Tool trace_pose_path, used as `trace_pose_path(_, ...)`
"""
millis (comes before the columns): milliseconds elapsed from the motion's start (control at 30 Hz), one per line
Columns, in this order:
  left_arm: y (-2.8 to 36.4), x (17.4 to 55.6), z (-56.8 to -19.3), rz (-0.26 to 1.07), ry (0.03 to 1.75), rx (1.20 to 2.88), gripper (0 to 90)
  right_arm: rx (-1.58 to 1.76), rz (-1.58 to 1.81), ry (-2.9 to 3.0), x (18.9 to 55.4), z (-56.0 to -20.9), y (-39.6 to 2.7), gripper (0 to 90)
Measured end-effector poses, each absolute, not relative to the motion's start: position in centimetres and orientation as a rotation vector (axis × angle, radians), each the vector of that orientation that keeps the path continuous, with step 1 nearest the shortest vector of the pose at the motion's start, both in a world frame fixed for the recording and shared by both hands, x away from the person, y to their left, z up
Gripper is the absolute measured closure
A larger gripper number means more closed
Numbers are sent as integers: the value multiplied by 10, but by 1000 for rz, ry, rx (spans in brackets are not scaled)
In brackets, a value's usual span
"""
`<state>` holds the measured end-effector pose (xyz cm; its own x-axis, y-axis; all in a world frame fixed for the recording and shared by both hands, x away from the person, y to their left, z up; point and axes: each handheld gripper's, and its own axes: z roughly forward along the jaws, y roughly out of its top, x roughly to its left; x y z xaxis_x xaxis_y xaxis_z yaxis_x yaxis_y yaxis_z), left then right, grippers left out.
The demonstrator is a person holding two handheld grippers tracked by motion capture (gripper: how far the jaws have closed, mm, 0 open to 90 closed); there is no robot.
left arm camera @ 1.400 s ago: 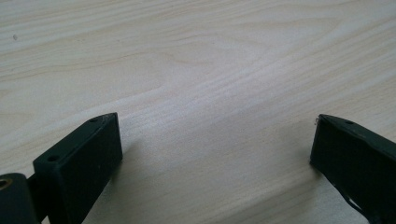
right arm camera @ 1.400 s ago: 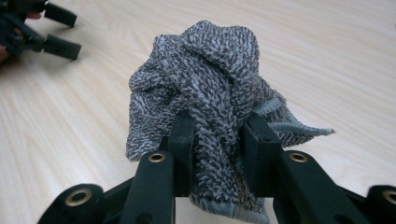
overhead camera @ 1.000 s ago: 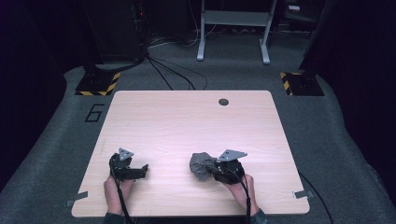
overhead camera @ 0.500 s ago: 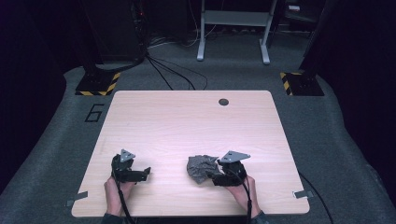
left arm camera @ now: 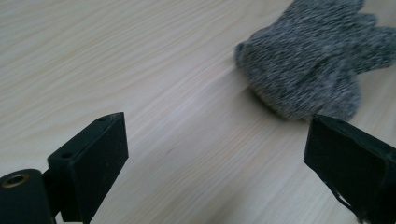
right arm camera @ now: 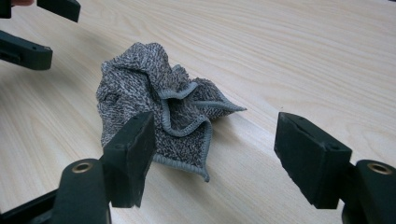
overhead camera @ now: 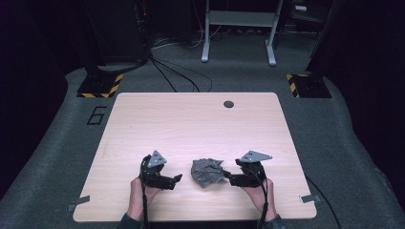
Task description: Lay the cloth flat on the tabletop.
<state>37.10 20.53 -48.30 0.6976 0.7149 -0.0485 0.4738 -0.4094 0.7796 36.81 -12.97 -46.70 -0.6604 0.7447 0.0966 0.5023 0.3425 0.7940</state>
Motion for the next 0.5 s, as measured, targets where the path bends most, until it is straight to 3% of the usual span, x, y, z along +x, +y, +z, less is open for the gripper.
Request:
trace_pose_path(367, 156, 374, -466, 331, 751, 2108, 211, 1163, 1240, 2329, 379, -472, -131, 385)
trace_pose_path(500, 141, 375, -461, 328, 707, 2122, 220, 1172, 1237, 2325, 387, -472, -127, 426)
